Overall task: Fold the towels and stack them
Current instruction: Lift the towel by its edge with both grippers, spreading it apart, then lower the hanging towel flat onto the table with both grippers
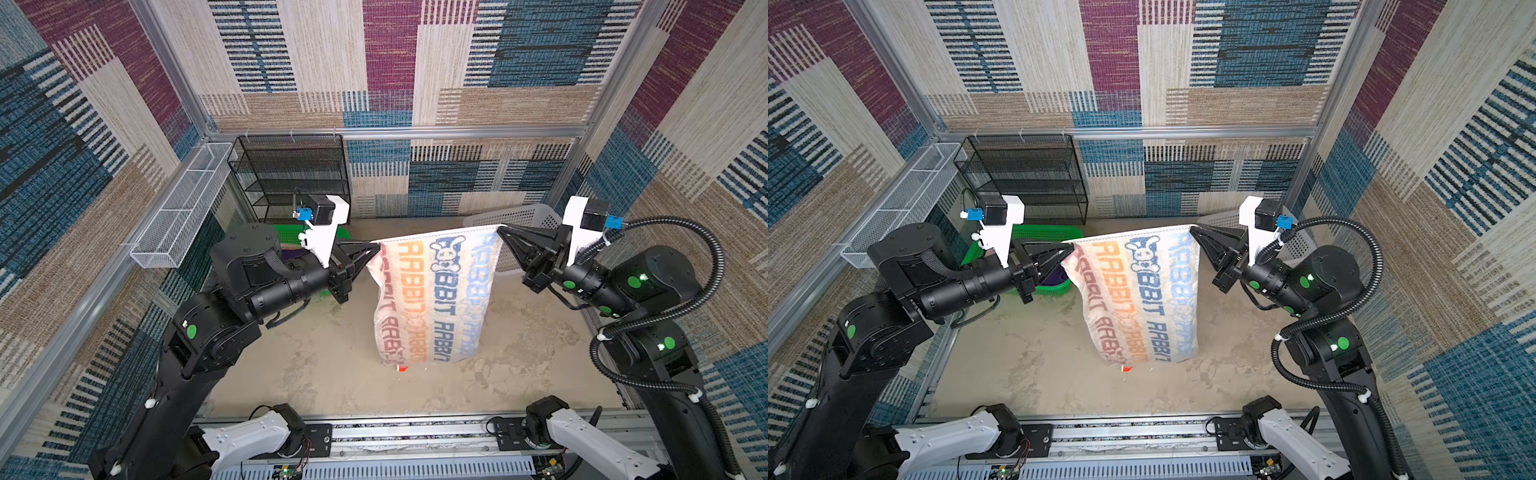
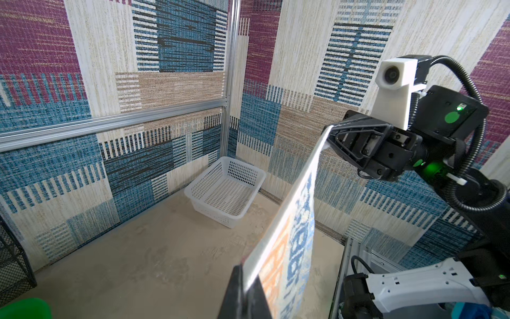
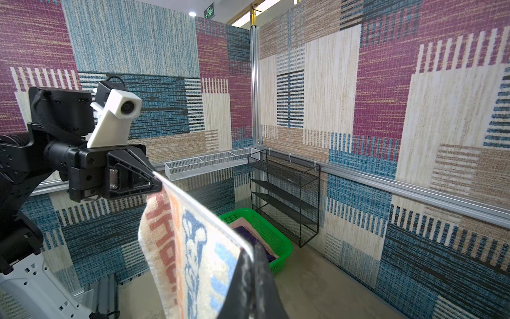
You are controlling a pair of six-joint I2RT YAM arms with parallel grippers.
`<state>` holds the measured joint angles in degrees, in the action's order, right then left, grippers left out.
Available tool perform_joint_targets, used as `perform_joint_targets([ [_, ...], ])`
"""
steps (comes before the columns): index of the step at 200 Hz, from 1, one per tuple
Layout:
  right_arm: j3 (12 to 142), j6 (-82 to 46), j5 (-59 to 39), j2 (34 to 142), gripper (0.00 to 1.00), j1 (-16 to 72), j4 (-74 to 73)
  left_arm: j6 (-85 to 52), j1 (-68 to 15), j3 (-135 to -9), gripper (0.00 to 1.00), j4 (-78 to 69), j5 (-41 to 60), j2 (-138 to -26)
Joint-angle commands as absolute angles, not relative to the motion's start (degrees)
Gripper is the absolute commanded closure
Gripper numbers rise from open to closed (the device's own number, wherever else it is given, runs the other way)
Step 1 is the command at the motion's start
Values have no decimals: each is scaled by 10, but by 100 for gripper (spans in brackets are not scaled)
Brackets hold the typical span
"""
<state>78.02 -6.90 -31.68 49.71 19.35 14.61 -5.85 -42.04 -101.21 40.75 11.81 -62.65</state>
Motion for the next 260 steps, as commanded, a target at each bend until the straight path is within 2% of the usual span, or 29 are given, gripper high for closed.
perform_joint_targets([
  [1,781,-67,-171,513,100,189,120,-72,-417,-1012,100,399,33,-627],
  [46,736,-48,-89,573,100,189,99,-51,-413,-1012,100,426,-57,-681],
  [75,698,-40,-50,627,100,187,56,-38,-373,-1011,100,427,-85,-751],
  [106,671,-51,-57,703,100,174,-4,-46,-300,-1017,100,423,-113,-849],
  [135,671,-60,-47,790,100,165,-45,-36,-265,-1022,100,404,-166,-939],
  [174,674,-75,-44,896,100,153,-97,-13,-260,-1022,100,371,-175,-1041],
  [215,708,-85,-56,997,100,146,-88,0,-260,-1037,100,369,-173,-1128],
  [260,706,-87,-71,1024,100,144,-76,9,-260,-1053,100,374,-170,-1162],
])
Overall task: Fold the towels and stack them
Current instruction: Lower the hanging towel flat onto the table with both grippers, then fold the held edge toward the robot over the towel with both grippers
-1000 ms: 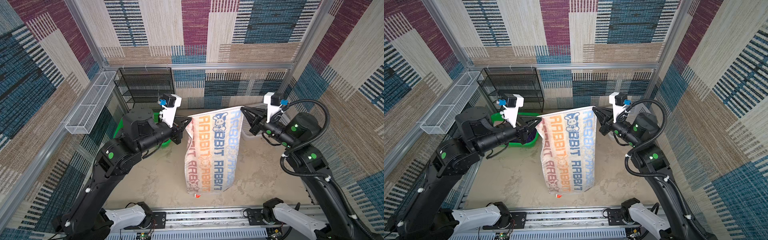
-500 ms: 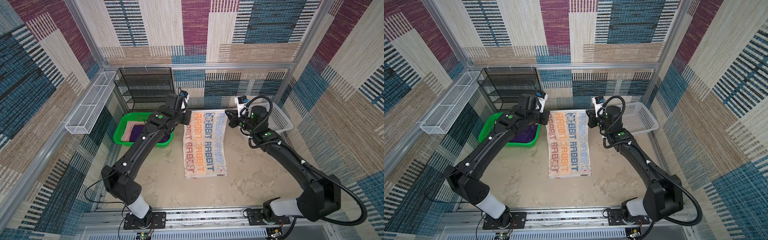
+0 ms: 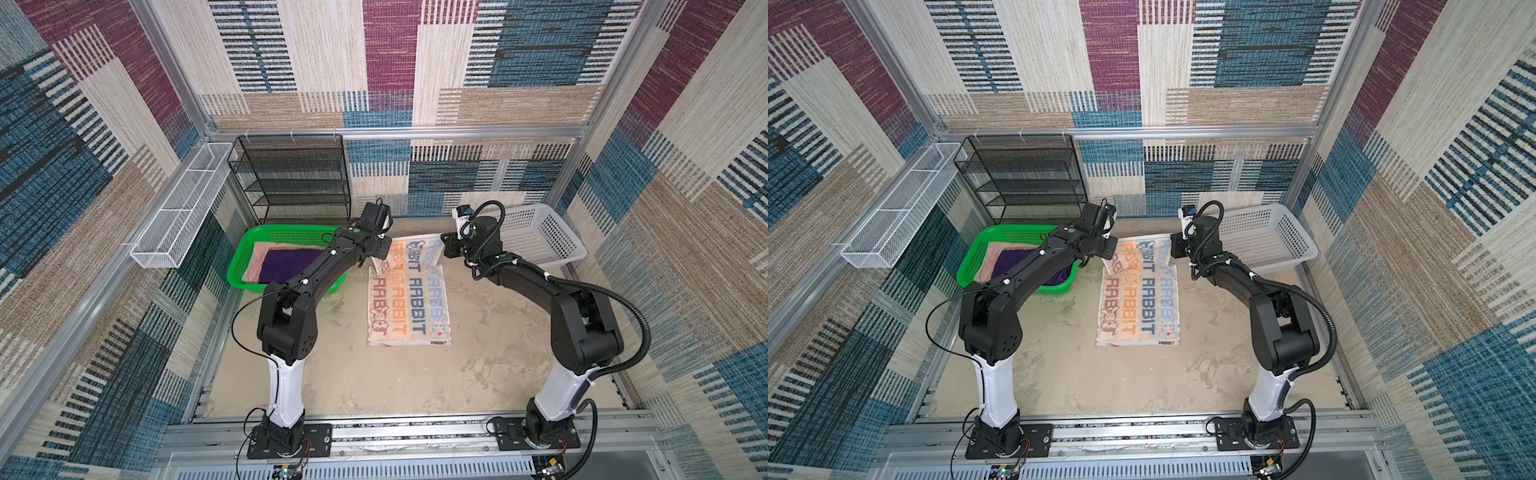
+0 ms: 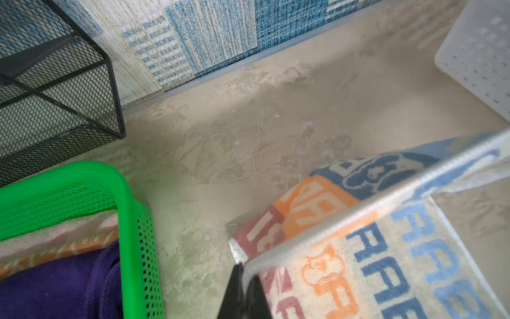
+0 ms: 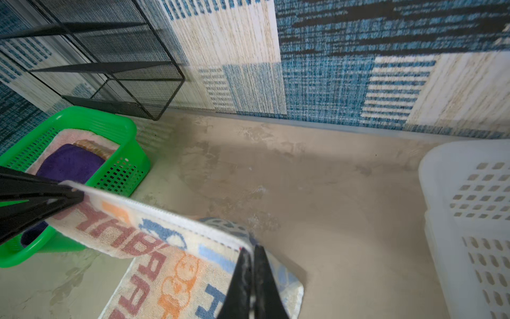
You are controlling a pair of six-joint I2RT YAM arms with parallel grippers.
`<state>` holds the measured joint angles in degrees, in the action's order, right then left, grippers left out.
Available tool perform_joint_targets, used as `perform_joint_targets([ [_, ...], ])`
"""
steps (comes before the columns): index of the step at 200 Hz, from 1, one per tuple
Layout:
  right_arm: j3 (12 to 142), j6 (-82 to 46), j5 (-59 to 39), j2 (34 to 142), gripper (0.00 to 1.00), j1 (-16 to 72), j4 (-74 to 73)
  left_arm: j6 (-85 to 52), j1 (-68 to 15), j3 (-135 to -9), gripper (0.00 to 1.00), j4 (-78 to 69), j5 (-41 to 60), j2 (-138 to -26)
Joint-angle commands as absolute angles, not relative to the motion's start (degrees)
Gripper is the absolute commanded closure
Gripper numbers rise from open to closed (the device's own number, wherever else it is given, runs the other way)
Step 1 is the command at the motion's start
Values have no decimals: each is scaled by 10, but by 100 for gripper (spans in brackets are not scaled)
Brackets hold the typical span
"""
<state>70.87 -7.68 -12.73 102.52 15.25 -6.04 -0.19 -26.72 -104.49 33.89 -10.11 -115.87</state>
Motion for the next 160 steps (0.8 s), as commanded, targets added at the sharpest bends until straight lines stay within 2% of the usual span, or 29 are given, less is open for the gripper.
perform_joint_targets([
  [1,706,-87,-71,1024,100,143,-76,9,-260,-1053,100,374,-171,-1162],
  [65,677,-26,-45,955,100,138,-56,87,-260,-1042,100,352,-176,-1107],
  [99,665,11,-66,939,100,138,-35,120,-264,-1031,100,359,-140,-1090],
  [160,512,-17,-138,832,100,139,-46,120,-303,-904,100,359,-153,-1031],
])
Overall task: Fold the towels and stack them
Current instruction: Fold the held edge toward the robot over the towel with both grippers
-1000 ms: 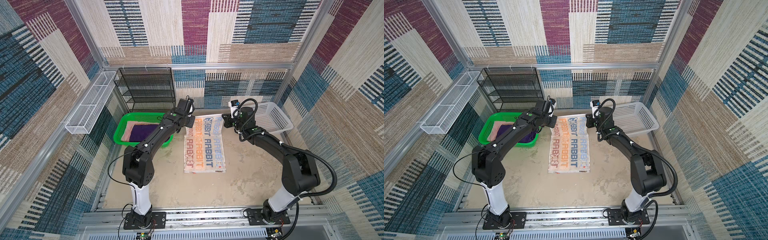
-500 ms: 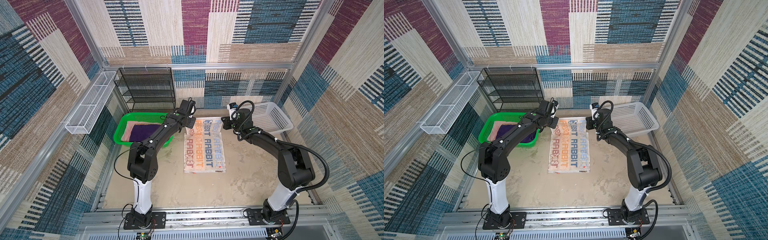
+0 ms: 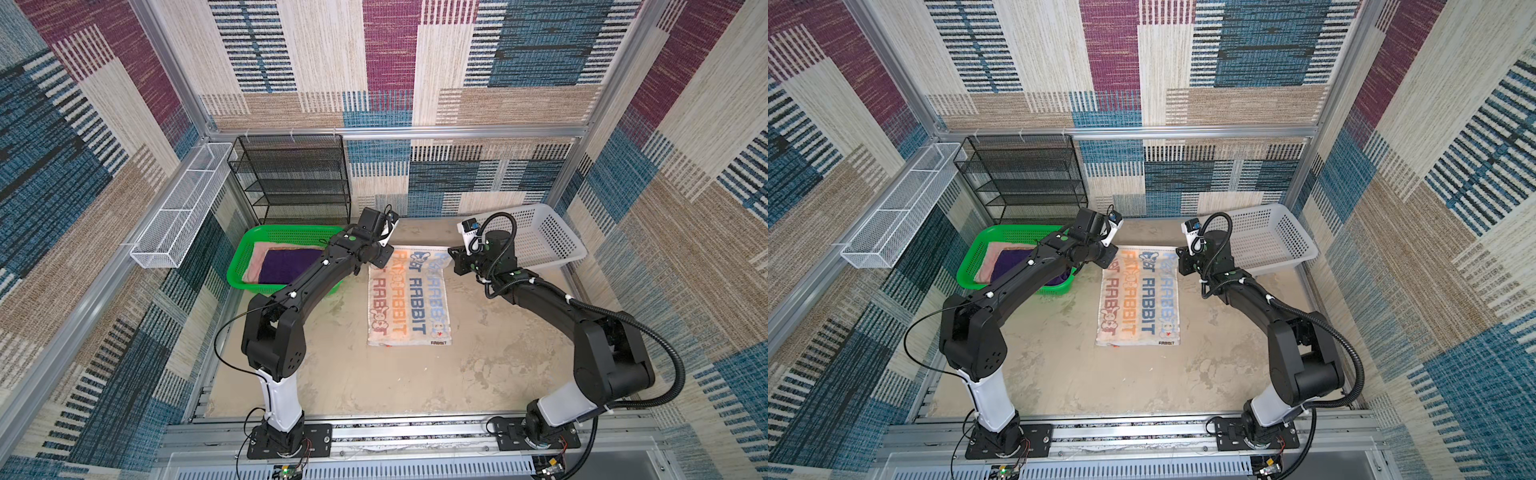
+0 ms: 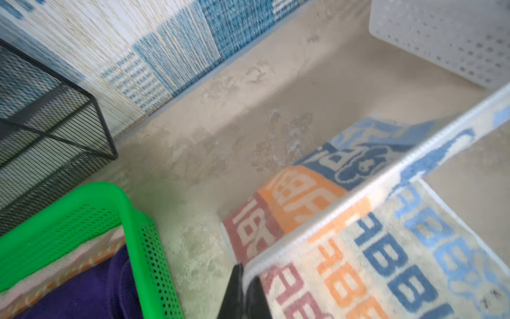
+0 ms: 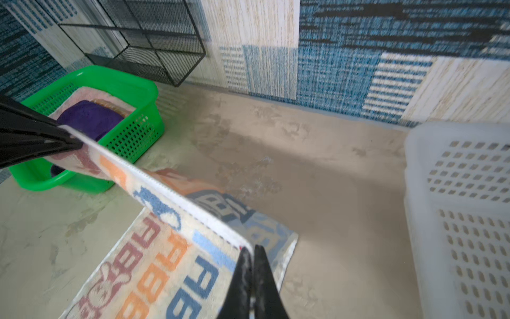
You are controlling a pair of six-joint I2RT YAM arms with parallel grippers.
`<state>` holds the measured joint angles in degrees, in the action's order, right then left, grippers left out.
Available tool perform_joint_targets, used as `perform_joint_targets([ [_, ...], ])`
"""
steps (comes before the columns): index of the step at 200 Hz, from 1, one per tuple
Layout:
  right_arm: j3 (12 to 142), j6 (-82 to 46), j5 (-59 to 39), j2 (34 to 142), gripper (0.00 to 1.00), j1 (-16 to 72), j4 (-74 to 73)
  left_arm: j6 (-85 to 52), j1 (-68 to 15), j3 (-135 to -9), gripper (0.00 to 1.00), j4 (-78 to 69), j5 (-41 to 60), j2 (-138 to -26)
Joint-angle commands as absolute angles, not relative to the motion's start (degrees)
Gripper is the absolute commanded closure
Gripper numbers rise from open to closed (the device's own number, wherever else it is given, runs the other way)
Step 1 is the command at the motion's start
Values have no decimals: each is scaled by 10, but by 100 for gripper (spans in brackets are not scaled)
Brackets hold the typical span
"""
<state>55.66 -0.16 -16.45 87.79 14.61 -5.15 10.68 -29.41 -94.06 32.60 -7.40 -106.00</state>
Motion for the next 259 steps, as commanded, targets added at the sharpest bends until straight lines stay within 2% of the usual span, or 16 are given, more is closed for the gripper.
perform_joint_targets([
  [1,509,-18,-138,829,100,140,-46,120,-304,-902,100,359,-153,-1029],
  [56,399,-60,-204,709,100,139,-8,84,-328,-815,100,393,-142,-951],
  [120,300,-128,-268,641,100,149,14,19,-353,-732,100,390,-120,-891],
  [160,251,-159,-278,646,100,161,1,-25,-369,-679,100,358,-75,-902],
  [214,207,-185,-287,697,100,166,-42,-72,-381,-633,100,310,-59,-959],
  [259,184,-200,-304,716,97,172,-59,-92,-405,-596,100,298,-72,-955],
])
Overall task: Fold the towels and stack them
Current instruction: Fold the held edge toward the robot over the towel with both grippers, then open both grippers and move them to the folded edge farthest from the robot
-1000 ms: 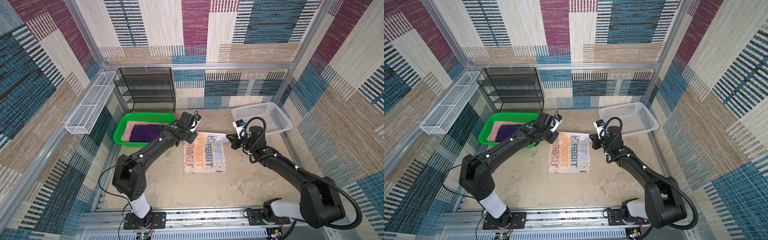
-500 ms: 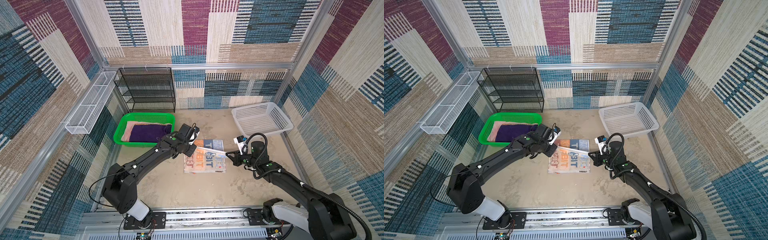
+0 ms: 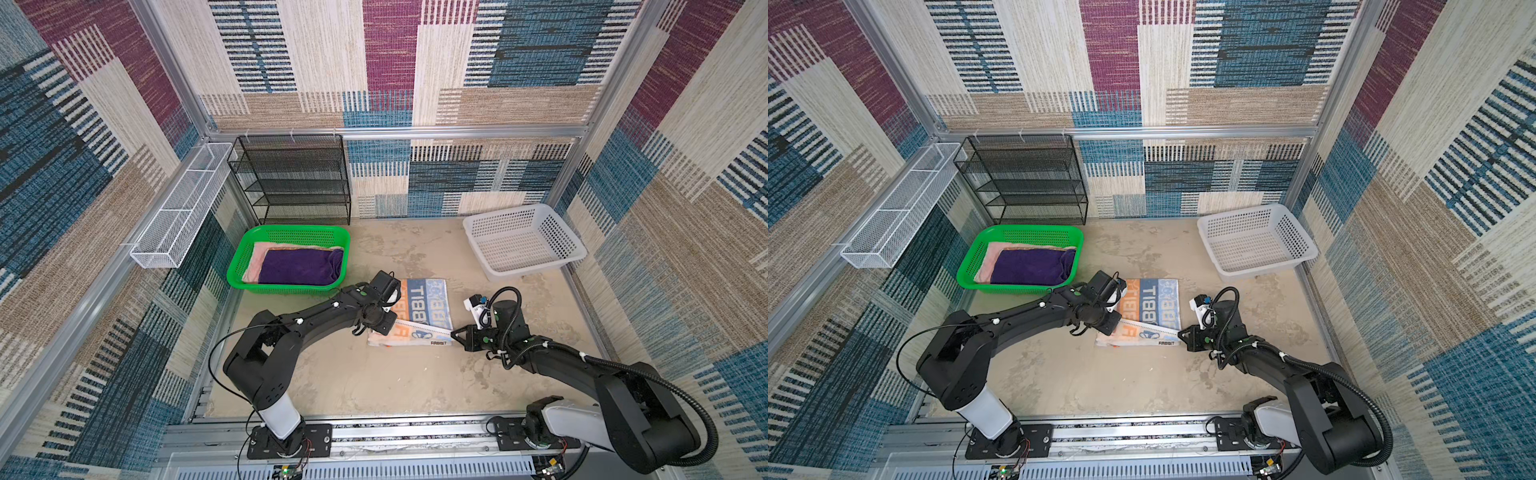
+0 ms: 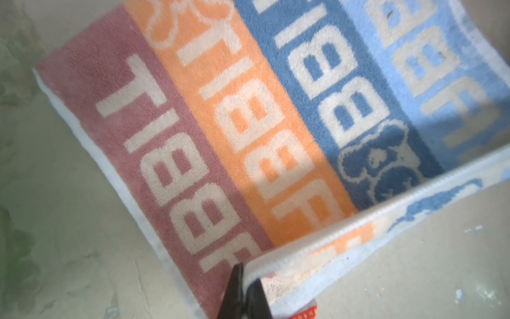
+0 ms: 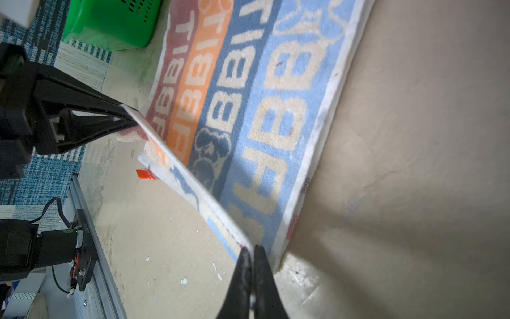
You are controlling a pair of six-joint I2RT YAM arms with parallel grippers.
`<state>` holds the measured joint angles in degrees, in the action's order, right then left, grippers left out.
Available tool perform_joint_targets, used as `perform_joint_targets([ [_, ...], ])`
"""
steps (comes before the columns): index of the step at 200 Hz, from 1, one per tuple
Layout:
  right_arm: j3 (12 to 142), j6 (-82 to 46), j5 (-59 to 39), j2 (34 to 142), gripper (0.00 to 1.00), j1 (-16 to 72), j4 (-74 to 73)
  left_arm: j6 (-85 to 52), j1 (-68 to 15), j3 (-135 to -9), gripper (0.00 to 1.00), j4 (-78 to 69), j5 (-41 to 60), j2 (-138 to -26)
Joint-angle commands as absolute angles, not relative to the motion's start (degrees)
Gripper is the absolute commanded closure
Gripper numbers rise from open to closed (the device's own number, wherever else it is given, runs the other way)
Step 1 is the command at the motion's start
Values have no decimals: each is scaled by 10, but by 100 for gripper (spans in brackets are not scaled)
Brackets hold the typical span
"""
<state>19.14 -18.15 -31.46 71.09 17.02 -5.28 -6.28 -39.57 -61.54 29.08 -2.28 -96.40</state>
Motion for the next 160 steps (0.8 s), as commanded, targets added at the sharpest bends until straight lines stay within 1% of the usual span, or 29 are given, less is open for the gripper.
perform_joint_targets([
  [1,184,-200,-304,716,97,172,-59,-93,-405,-596,100,297,-72,-954],
  [16,182,-204,-306,713,90,173,-56,-95,-414,-574,100,282,-71,-939],
  [28,184,-206,-307,706,84,173,-51,-99,-417,-558,88,272,-65,-925],
  [50,192,-204,-297,688,70,172,-30,-101,-425,-528,77,251,-61,-893],
  [72,196,-201,-278,671,57,173,-11,-97,-434,-493,76,222,-57,-858],
  [80,197,-201,-270,667,54,173,-11,-94,-437,-481,73,207,-51,-845],
  [96,201,-202,-256,666,49,173,-11,-91,-444,-455,68,180,-39,-820],
  [136,225,-206,-252,688,46,173,-24,-88,-452,-415,63,149,-20,-774],
  [141,228,-205,-251,691,46,172,-24,-88,-453,-414,60,151,-19,-770],
  [160,243,-202,-236,700,42,173,-22,-87,-456,-405,55,150,-17,-748],
])
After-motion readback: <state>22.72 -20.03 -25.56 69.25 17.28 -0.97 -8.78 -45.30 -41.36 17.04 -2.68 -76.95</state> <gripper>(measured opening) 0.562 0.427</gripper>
